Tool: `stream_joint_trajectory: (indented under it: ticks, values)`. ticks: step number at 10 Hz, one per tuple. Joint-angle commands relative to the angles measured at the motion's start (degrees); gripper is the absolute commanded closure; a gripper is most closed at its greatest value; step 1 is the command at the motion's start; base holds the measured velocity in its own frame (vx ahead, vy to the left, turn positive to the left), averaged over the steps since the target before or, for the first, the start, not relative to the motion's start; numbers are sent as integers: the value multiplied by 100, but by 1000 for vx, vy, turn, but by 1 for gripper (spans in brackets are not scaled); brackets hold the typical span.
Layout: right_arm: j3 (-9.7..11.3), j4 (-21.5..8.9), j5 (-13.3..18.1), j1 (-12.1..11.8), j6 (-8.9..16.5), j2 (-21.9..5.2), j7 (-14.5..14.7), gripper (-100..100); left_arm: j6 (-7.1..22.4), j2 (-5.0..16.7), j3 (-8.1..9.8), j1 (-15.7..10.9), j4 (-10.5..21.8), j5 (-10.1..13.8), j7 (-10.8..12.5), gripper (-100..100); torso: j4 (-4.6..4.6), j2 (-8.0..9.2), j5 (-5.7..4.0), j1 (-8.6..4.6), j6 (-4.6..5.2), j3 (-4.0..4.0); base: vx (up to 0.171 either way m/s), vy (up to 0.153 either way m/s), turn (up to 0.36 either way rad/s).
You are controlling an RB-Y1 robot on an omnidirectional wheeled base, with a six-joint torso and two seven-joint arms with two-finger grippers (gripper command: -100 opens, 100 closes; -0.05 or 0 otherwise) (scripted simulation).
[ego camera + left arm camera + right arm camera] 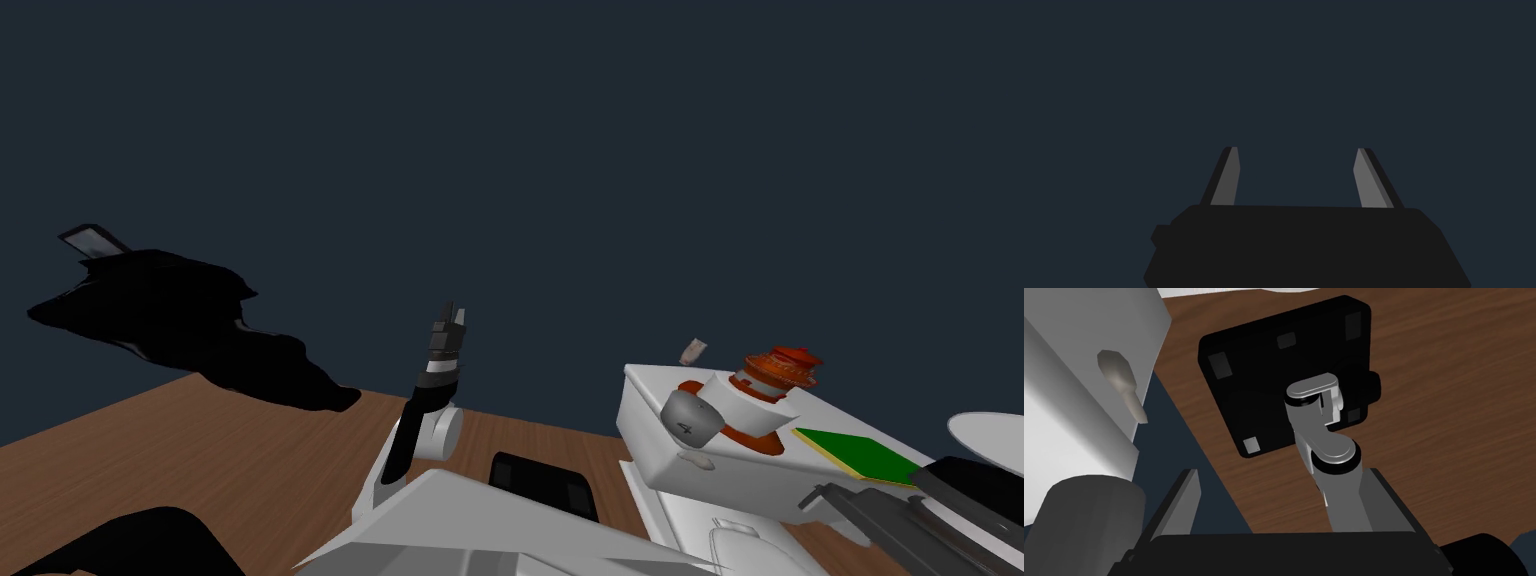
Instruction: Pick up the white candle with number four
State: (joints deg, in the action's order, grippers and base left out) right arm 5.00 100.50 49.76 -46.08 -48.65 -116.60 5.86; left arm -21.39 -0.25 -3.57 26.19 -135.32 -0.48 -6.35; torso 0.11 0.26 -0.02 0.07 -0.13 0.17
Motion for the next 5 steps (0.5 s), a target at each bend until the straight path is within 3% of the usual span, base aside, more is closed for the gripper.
stream_joint_trajectory:
  ticks: [1,5]
  values:
    - [81,182,146,40,74,-202,98,-100,0,0,0,0,0,0,0,0,0,0,0,0,0,0,-118,-22,76]
    - [-87,513,660,-84,212,-614,288,-100,0,0,0,0,0,0,0,0,-4,-18,6,22,-2,-10,-79,12,94]
